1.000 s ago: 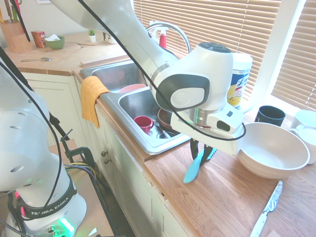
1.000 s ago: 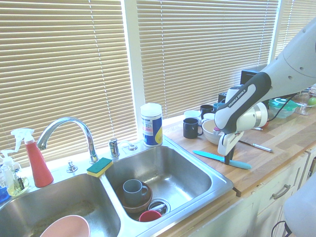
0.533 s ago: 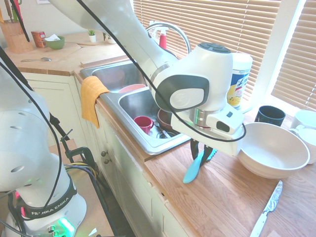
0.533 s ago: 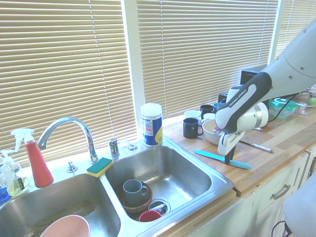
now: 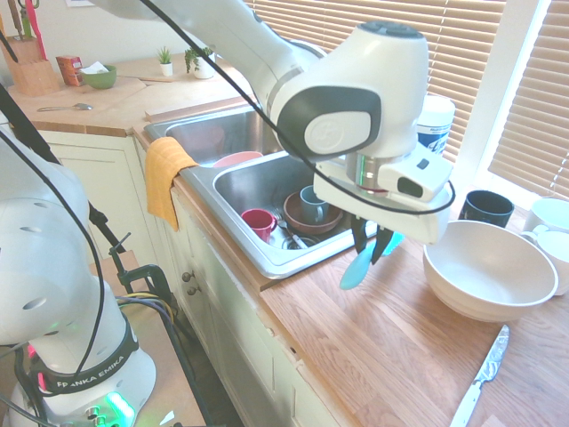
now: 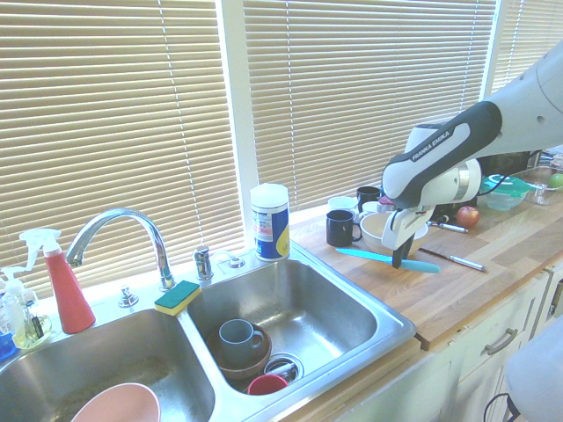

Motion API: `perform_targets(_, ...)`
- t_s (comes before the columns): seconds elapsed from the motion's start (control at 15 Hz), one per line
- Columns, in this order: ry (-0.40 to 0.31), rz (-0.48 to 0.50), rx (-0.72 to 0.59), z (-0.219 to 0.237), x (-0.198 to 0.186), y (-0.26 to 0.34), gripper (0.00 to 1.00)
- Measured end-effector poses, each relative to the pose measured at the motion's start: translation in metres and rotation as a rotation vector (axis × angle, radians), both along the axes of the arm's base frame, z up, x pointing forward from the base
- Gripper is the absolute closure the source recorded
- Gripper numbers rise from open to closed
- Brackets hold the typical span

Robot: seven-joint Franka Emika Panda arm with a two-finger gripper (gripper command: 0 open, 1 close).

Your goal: Put the knife into the sink

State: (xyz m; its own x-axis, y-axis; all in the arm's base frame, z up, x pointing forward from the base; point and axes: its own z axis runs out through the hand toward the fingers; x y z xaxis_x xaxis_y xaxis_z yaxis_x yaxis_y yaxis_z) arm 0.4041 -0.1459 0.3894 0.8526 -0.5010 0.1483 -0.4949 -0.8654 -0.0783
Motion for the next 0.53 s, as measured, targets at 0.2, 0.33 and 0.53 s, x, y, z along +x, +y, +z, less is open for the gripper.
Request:
perform_targets(0.2, -0.037, -0.009, -0.007, 0.037, 0.005, 0.020, 1.00)
perform_targets(0.33, -0.055, -0.035, -0.014, 0.058, 0.009, 0.044, 1.00)
perform_targets(0.53, -0.048, -0.118, -0.010, 0.075, 0.018, 0.098, 1.00)
